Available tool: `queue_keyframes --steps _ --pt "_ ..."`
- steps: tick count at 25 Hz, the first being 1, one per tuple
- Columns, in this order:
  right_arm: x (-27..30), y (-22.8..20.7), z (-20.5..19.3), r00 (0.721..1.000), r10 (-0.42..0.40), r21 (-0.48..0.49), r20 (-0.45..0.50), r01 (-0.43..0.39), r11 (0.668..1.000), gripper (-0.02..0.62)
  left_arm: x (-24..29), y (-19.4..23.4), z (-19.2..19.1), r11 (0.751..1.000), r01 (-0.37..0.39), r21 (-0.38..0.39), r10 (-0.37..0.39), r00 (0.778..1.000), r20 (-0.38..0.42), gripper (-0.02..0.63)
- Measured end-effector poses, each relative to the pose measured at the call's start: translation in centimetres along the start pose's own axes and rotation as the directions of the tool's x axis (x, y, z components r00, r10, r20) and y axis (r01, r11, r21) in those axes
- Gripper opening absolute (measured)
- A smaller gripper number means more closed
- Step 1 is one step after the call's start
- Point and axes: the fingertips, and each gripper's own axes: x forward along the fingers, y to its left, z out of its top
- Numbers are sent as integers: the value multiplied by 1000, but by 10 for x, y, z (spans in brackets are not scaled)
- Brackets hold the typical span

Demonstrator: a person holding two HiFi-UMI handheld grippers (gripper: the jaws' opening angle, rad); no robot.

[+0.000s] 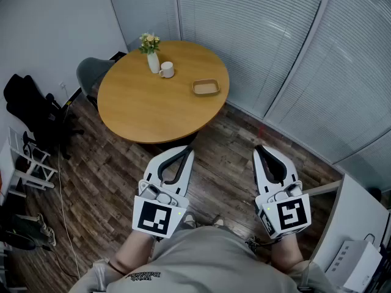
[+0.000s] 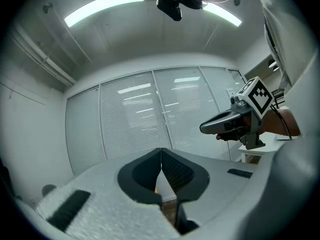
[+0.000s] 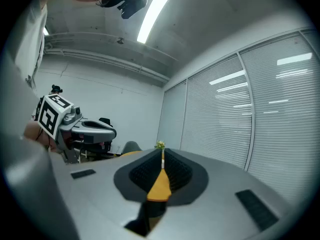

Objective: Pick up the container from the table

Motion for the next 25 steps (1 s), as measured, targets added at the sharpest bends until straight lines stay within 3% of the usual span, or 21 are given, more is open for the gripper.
queue_keyframes --steps 13,25 --pt "-13 -11 4 998 -15 57 57 12 998 35 5 -19 -2 1000 3 -3 -3 1000 -14 20" --pt "-29 -35 -8 999 6 66 51 -9 998 35 18 -45 -4 1000 -12 -4 12 999 -43 20"
